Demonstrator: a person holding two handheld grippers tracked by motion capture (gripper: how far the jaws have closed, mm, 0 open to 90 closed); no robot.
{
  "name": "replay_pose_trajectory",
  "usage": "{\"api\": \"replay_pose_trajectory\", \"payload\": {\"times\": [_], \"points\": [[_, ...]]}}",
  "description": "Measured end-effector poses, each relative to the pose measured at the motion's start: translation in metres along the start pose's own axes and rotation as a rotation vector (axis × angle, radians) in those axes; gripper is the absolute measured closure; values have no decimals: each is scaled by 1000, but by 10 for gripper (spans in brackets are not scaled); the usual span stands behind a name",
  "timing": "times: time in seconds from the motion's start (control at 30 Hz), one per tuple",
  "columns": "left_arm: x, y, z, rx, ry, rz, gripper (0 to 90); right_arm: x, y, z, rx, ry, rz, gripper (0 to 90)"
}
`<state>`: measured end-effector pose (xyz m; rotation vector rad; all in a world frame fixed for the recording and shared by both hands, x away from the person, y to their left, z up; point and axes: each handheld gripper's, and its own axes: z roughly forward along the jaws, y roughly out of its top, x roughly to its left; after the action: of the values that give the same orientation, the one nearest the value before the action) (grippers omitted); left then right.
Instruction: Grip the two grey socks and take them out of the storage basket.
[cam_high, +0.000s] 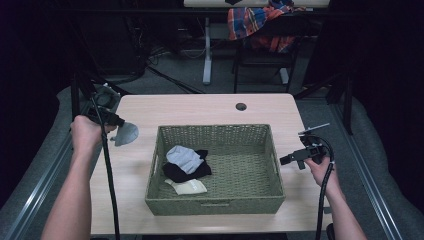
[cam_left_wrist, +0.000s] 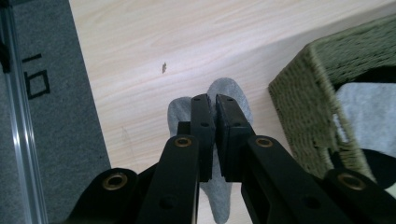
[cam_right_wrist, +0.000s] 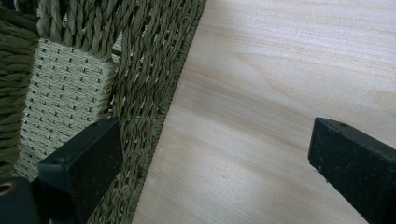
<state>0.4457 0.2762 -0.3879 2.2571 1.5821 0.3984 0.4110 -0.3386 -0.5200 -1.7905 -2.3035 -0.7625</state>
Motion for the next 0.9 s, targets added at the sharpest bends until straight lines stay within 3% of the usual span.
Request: {"api": "replay_pose_trajectory", "payload": {"times": [0.47, 0.63, 0.7, 0.77, 0.9], "points": [[9, -24, 58, 73, 5, -63, 867, 1, -1, 1, -20, -3, 19, 30], [12, -34, 81, 117, -15, -93, 867, -1, 0, 1, 2, 7, 2, 30], [14, -38, 90, 126, -32, -106, 866, 0, -1, 2, -15, 0, 18, 30], [14, -41, 96, 130, -50, -124, 862, 1, -1, 2, -18, -3, 21, 30], [15, -44, 95, 119, -67, -131, 829, -1, -1, 1, -2, 7, 5, 30]]}}
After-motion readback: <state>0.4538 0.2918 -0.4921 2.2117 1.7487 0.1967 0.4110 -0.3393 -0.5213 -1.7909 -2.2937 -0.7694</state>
